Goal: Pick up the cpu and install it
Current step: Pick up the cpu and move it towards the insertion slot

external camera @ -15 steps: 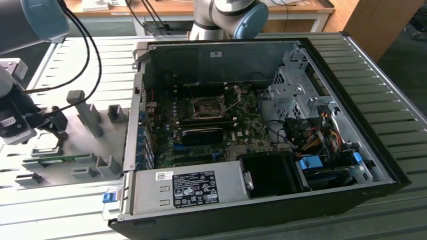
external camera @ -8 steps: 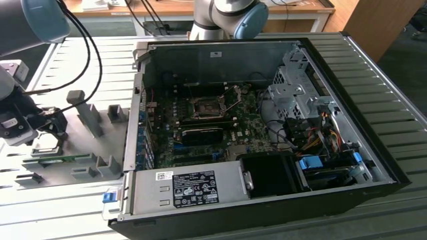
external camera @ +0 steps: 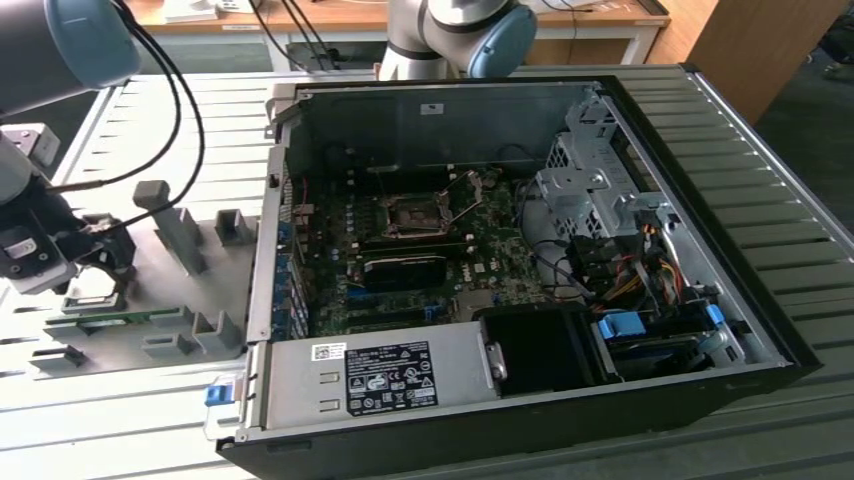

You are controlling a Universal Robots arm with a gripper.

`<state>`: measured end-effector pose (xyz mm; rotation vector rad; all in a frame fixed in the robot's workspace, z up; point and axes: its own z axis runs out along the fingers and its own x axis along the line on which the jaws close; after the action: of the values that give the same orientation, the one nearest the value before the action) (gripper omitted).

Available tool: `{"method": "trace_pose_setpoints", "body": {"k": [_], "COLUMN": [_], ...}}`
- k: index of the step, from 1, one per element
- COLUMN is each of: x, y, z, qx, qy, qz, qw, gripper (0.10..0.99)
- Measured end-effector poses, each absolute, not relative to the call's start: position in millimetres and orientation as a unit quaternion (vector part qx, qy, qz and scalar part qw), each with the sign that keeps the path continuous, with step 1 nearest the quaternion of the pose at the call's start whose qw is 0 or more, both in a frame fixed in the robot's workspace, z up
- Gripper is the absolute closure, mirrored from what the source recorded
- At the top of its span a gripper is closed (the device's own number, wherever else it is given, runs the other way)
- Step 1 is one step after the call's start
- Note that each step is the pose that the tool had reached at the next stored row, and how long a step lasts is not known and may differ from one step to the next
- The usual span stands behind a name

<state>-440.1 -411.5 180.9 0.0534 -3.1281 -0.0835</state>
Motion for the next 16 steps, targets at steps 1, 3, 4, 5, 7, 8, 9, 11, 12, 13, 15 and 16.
{"method": "trace_pose_setpoints", "body": {"k": [1,3,4,5,7,8,9,11,12,13,15,16], "x": [-440.1,-440.1,-440.1,-440.1,-440.1,-440.1,-440.1,-440.1,-440.1,-440.1,-440.1,-440.1], "y": [-411.5,-411.4,-411.4,-411.4,-411.3,-411.3,-411.3,-411.5,-411.6,-411.7,-411.7,-411.8], "z": [180.4,180.1,180.1,179.9,180.0,180.3,180.2,180.4,180.4,180.4,181.1,182.3], "qx": [0.017,0.017,0.017,0.017,0.017,0.017,0.017,0.016,0.016,0.015,0.014,0.014], "qy": [-1.0,-1.0,-1.0,-1.0,-1.0,-1.0,-1.0,-1.0,-1.0,-1.0,-1.0,-1.0], "qz": [-0.026,-0.025,-0.025,-0.025,-0.025,-0.025,-0.025,-0.023,-0.023,-0.023,-0.022,-0.022], "qw": [0.006,0.006,0.006,0.006,0.006,0.006,0.006,0.006,0.006,0.006,0.006,0.006], "gripper": [0.373,0.439,0.506,0.506,0.506,0.506,0.506,0.506,0.506,0.506,0.506,0.506]}}
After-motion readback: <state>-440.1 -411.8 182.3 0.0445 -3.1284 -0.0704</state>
